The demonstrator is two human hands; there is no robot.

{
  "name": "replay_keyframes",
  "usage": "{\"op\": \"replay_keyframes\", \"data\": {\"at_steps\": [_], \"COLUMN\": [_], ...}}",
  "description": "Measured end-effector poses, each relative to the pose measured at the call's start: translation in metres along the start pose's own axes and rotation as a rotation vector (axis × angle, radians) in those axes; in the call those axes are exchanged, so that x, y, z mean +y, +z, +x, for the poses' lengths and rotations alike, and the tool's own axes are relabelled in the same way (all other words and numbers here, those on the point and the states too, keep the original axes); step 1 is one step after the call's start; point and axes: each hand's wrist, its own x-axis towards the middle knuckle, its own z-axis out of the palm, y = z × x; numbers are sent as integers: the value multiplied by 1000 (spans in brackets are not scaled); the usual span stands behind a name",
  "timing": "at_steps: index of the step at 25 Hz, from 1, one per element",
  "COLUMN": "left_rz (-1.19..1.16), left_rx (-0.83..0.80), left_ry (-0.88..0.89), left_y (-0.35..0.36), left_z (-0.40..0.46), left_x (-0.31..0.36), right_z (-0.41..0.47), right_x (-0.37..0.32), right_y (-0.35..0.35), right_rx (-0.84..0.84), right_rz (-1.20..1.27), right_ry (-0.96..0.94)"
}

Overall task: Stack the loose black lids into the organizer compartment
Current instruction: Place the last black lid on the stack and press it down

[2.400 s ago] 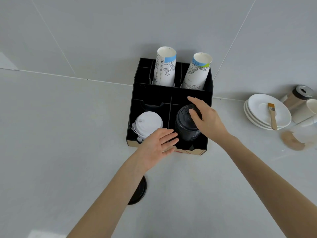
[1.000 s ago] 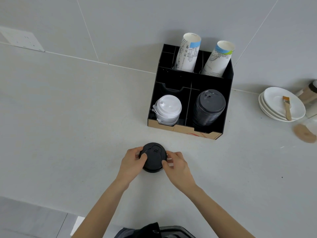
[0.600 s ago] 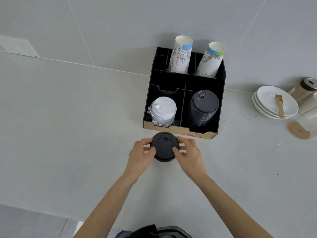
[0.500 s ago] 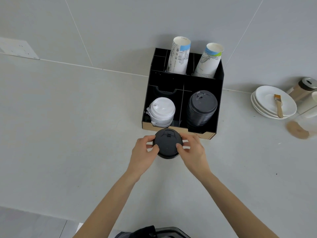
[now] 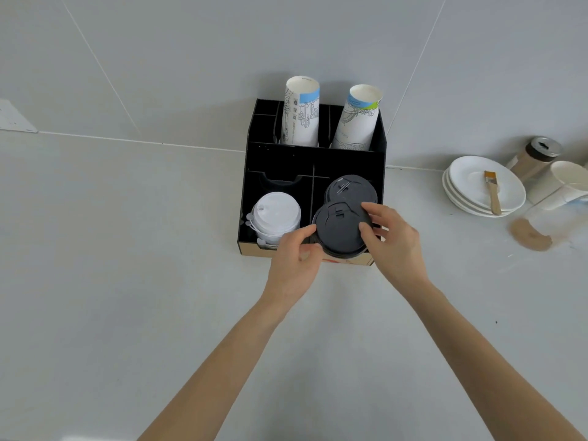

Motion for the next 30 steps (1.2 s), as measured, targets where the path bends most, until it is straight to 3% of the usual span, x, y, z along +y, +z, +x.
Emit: {"op": "replay_keyframes", "data": {"at_steps": [17, 30], "left_rz": [-135, -125], "left_rx": [-30, -85], "left_ry": [-161, -142], "left_y": [29, 39], "left_z": [59, 69], "left_x": [12, 8], "right_z": [79, 88], "right_x": [11, 25], "right_y": [5, -1], "right_rx": [-59, -123], "right_rz": [-194, -211], "right_ry": [-94, -41]}}
